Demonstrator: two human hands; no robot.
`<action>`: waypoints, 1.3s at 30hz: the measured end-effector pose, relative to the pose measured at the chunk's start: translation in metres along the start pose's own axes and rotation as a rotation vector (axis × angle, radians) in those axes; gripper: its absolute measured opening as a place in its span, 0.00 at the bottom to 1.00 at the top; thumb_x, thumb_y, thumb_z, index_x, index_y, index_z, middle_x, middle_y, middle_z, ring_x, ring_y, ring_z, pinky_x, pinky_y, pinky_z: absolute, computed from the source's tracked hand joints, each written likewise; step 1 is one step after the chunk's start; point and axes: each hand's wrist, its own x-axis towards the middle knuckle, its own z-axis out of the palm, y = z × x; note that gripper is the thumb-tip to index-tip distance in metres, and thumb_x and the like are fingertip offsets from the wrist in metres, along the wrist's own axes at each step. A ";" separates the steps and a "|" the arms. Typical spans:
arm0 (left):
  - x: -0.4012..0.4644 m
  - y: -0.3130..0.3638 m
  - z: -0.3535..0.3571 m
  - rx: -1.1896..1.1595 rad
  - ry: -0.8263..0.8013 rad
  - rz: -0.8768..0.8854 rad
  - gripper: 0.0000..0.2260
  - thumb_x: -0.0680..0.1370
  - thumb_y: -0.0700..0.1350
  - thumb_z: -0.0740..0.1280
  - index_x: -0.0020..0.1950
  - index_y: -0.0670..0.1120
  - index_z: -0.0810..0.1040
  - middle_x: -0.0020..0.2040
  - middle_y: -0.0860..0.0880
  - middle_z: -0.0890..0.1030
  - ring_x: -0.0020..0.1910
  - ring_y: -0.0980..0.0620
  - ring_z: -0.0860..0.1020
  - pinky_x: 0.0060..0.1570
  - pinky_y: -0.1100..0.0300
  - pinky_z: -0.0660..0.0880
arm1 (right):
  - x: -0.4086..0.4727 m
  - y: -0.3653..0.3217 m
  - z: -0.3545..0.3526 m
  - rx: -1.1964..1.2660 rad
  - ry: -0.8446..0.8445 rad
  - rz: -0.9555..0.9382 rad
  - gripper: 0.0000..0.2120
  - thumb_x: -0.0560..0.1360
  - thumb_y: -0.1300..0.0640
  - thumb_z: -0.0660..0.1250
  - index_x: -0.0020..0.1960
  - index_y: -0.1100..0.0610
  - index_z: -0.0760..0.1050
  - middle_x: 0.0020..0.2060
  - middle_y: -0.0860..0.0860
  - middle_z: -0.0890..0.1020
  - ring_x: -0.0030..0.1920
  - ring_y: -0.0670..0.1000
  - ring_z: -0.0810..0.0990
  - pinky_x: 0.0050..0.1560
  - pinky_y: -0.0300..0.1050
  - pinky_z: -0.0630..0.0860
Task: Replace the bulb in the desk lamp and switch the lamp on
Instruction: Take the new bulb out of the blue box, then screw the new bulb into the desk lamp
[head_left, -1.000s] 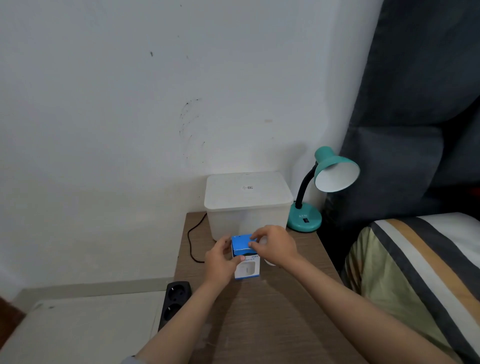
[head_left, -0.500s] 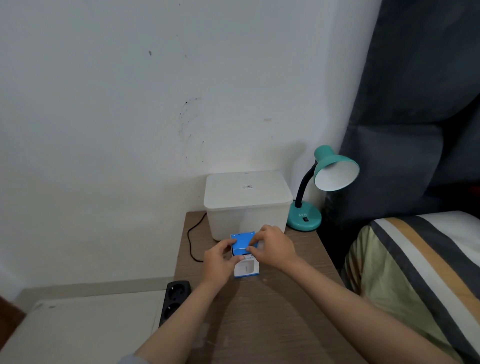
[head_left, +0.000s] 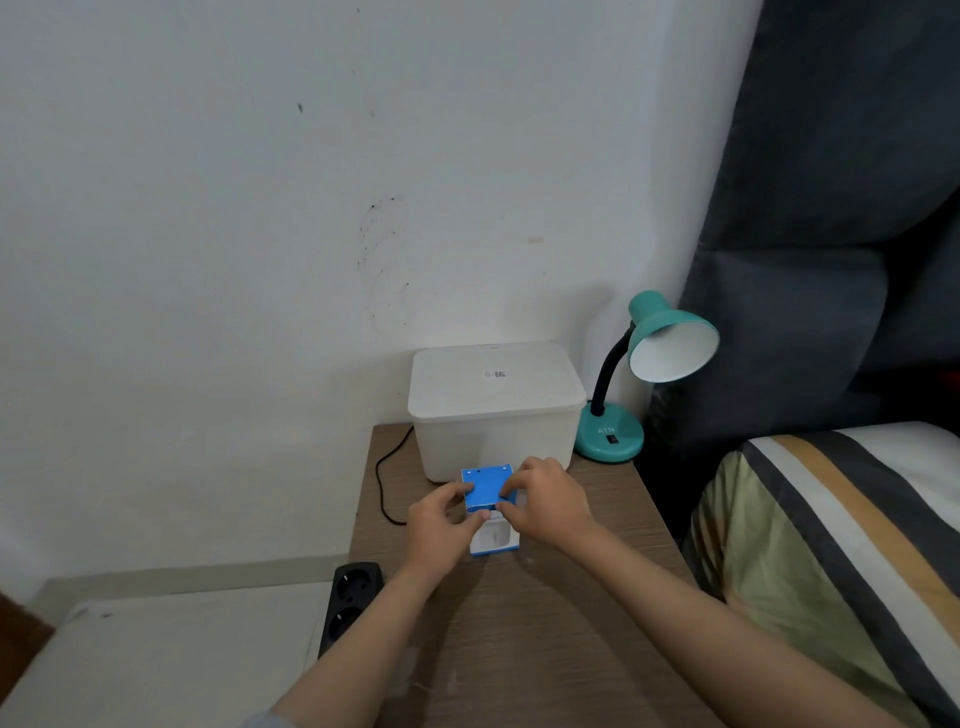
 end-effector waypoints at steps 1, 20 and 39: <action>-0.001 0.000 0.000 0.001 0.006 0.002 0.20 0.68 0.44 0.76 0.59 0.43 0.78 0.57 0.47 0.80 0.56 0.55 0.77 0.45 0.72 0.75 | 0.000 0.001 0.000 0.005 -0.012 0.003 0.13 0.73 0.46 0.67 0.54 0.51 0.81 0.54 0.50 0.79 0.56 0.49 0.73 0.48 0.44 0.75; 0.006 0.056 0.011 0.124 0.027 0.200 0.20 0.75 0.45 0.68 0.66 0.45 0.70 0.63 0.48 0.73 0.58 0.59 0.68 0.58 0.65 0.64 | -0.028 0.055 -0.086 0.477 -0.065 0.324 0.21 0.66 0.48 0.75 0.54 0.51 0.74 0.47 0.49 0.77 0.46 0.50 0.79 0.43 0.42 0.77; 0.081 0.187 0.103 -0.001 -0.050 0.563 0.17 0.73 0.39 0.67 0.62 0.44 0.73 0.57 0.48 0.74 0.56 0.55 0.73 0.60 0.67 0.67 | 0.000 0.128 -0.118 0.625 0.776 0.386 0.23 0.66 0.54 0.76 0.60 0.49 0.75 0.53 0.52 0.78 0.51 0.50 0.78 0.55 0.48 0.76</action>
